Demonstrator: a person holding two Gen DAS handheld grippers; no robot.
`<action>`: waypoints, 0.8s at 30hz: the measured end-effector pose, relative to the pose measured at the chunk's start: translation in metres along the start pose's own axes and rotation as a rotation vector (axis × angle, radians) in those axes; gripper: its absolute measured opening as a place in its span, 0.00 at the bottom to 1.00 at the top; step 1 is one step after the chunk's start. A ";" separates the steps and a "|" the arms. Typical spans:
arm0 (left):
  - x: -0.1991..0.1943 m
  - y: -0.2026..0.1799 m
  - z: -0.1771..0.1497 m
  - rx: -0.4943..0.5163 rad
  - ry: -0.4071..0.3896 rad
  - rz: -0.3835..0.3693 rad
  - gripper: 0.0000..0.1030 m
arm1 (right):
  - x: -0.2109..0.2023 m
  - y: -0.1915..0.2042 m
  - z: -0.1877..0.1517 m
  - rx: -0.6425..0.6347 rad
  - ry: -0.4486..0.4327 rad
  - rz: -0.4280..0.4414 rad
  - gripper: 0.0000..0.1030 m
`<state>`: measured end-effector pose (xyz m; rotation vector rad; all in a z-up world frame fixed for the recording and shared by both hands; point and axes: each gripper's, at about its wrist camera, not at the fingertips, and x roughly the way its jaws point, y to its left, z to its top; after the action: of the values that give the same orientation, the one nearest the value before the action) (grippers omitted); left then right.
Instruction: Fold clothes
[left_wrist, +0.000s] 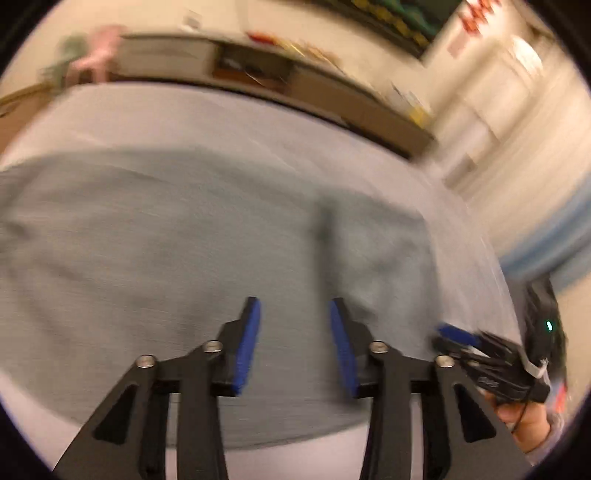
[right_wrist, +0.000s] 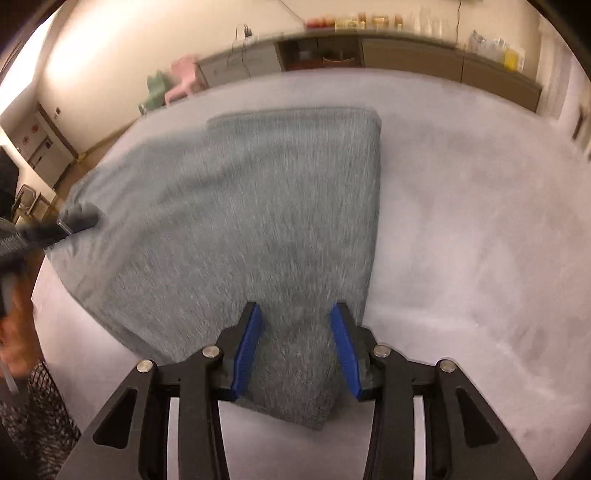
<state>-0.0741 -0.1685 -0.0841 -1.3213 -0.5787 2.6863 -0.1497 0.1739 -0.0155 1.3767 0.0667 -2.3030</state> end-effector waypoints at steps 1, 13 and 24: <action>-0.020 0.028 0.003 -0.042 -0.048 0.025 0.43 | -0.008 0.007 0.003 -0.018 -0.026 -0.030 0.41; -0.114 0.308 -0.026 -0.626 -0.184 0.016 0.68 | -0.016 0.296 0.032 -0.442 -0.109 0.213 0.64; -0.071 0.319 -0.009 -0.400 -0.191 0.064 0.73 | 0.095 0.437 0.143 -0.335 0.026 0.320 0.64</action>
<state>0.0033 -0.4781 -0.1549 -1.1778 -1.1646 2.8714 -0.1293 -0.2896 0.0569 1.1526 0.2139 -1.9087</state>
